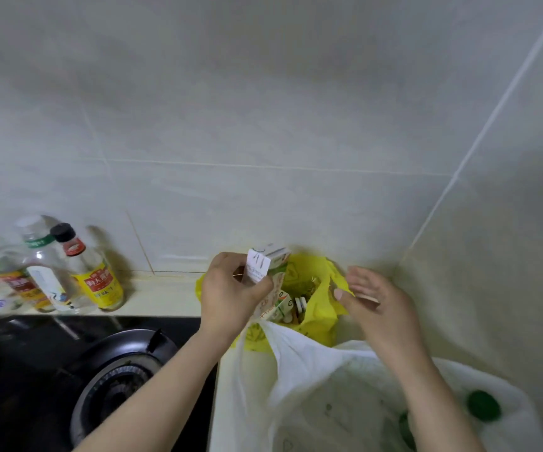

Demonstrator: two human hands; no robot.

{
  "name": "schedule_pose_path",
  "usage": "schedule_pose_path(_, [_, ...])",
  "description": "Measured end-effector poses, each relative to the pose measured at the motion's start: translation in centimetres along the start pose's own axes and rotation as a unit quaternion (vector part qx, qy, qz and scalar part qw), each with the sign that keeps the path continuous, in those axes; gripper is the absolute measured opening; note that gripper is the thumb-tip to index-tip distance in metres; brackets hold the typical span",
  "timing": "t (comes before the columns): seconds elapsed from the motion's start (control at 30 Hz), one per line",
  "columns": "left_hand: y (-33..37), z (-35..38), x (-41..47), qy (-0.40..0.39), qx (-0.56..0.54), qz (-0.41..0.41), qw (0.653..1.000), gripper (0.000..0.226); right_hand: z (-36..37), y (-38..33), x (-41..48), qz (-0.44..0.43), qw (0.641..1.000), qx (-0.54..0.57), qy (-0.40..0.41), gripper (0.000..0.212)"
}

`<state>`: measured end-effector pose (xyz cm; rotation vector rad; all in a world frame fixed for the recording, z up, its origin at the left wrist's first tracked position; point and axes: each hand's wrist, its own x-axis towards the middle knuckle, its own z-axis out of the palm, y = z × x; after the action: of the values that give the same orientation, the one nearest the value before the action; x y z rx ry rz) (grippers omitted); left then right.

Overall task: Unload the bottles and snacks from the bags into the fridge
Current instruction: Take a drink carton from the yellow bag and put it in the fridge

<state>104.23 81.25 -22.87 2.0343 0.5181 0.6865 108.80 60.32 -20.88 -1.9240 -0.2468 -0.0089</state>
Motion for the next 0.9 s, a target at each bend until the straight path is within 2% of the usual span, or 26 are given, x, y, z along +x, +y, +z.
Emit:
schedule_pose_path(0.17, [4.3, -1.1, -3.2, 0.014, -0.069, -0.045, 0.997, 0.025, -3.0, -0.9, -3.2, -0.008, 0.999, 0.013, 0.041, 0.034])
schedule_pose_path(0.27, [6.6, -1.0, -6.2, 0.03, -0.101, -0.067, 0.992, 0.023, -4.9, -0.2, -5.4, 0.019, 0.998, 0.011, 0.065, 0.029])
schedule_pose_path(0.5, [9.4, -0.3, -11.7, -0.019, -0.118, -0.061, 0.991, 0.022, -7.5, 3.5, -10.6, 0.085, 0.993, -0.015, 0.078, 0.027])
schedule_pose_path(0.63, [9.7, 0.0, -13.7, -0.049, -0.123, -0.057, 0.99, 0.023, -9.1, 6.0, -12.5, 0.129, 0.982, -0.055, 0.125, 0.025])
schedule_pose_path(0.77, [9.8, 0.3, -15.0, -0.062, -0.116, -0.056, 0.99, 0.023, -10.0, 6.7, -13.3, 0.144, 0.967, -0.123, 0.169, 0.013])
schedule_pose_path(0.9, [10.0, 0.4, -15.9, -0.074, -0.132, -0.059, 0.987, 0.024, -10.5, 7.3, -13.1, 0.149, 0.957, -0.144, 0.204, 0.025])
